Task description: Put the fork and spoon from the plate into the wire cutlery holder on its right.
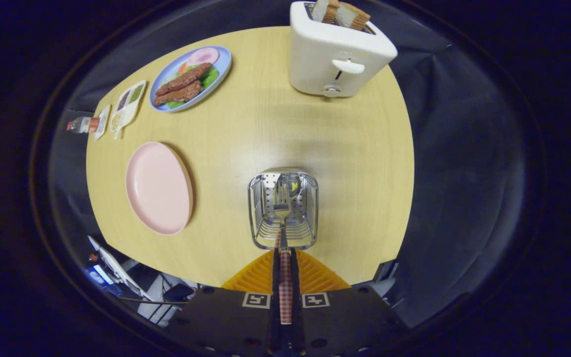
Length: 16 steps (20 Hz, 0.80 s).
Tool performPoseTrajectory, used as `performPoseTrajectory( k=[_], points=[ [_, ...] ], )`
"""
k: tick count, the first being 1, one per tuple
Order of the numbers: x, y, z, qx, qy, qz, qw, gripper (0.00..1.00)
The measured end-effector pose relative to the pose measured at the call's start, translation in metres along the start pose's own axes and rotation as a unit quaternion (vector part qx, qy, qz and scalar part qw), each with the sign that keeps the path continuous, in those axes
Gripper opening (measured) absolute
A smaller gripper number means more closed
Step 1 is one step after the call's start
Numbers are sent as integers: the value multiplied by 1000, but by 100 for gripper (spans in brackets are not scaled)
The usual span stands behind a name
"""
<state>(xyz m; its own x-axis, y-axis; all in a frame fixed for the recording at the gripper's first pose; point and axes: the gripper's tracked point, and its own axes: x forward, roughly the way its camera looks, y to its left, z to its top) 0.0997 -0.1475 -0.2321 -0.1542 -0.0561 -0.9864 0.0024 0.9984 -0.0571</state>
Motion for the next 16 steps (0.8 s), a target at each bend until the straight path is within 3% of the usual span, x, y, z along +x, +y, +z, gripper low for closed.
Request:
performPoseTrajectory(
  k=[6,7,16],
  points=[
    [12,14,16,5,16,2,1000,9],
    [11,15,17,1,13,2,1000,12],
    [-19,37,10,-14,-73,17,997,14]
  ],
)
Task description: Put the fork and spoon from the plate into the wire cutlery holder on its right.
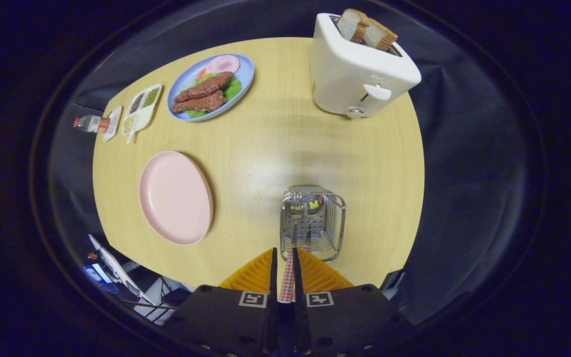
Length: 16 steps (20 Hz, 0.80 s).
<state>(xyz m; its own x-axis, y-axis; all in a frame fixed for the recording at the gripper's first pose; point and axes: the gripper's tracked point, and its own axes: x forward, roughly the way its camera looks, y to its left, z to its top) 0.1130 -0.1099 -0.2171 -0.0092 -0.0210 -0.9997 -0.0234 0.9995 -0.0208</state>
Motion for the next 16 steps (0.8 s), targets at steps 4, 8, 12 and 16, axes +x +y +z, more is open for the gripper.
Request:
performPoseTrajectory(
  k=[4,8,12,16],
  points=[
    [-19,26,-4,-1,-69,7,998,30],
    [-37,67,-9,-9,-144,30,989,62],
    [-54,99,-8,-21,-225,28,974,82],
    [-73,117,-11,-20,-284,-12,959,99]
  ],
)
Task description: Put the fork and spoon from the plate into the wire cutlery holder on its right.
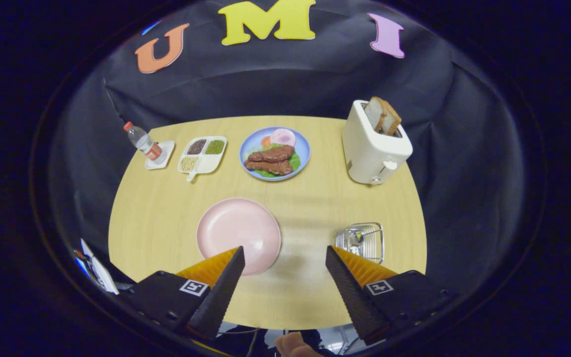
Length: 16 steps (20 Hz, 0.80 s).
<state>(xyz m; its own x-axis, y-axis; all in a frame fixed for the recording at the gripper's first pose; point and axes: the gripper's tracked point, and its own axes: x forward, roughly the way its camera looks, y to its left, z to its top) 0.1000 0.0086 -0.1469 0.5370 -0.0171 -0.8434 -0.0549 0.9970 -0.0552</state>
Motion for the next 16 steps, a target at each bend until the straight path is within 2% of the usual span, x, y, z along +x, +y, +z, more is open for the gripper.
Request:
performPoseTrajectory(
  k=[3,6,8,11,14,16],
  points=[
    [-22,15,15,5,-70,-12,997,99],
    [-56,29,33,6,-165,-8,986,97],
    [-81,39,43,2,-242,1,970,97],
    [-121,48,54,5,-345,9,939,97],
    [-158,59,54,-3,-423,20,906,96],
    [-177,60,46,-12,-449,3,893,96]
  ],
)
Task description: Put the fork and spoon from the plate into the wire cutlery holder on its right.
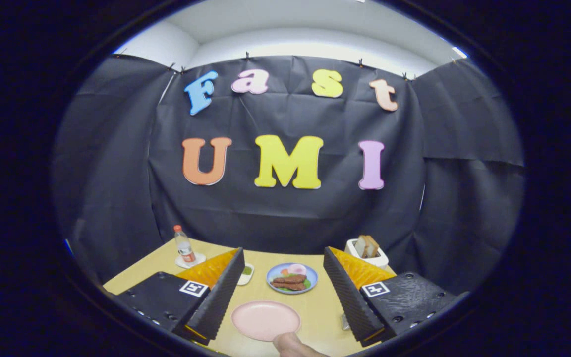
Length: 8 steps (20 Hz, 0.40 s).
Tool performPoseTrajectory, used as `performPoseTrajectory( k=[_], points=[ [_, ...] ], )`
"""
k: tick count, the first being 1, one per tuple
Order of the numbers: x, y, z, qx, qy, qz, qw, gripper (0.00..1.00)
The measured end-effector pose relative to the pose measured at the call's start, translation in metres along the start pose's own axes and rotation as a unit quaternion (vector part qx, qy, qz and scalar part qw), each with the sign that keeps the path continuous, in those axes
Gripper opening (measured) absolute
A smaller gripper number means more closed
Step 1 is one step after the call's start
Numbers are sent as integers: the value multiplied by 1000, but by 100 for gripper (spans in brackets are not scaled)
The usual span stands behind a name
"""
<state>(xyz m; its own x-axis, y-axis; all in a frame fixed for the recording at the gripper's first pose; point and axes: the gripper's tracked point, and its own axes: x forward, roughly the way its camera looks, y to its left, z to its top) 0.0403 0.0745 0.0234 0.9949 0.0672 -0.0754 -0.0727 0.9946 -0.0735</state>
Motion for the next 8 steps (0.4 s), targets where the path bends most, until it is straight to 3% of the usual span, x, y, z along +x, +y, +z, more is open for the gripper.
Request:
performPoseTrajectory(
  k=[2,8],
  points=[
    [-9,-2,9,-19,-18,-13,1000,96],
    [-40,18,14,-7,-27,10,1000,96]
  ],
)
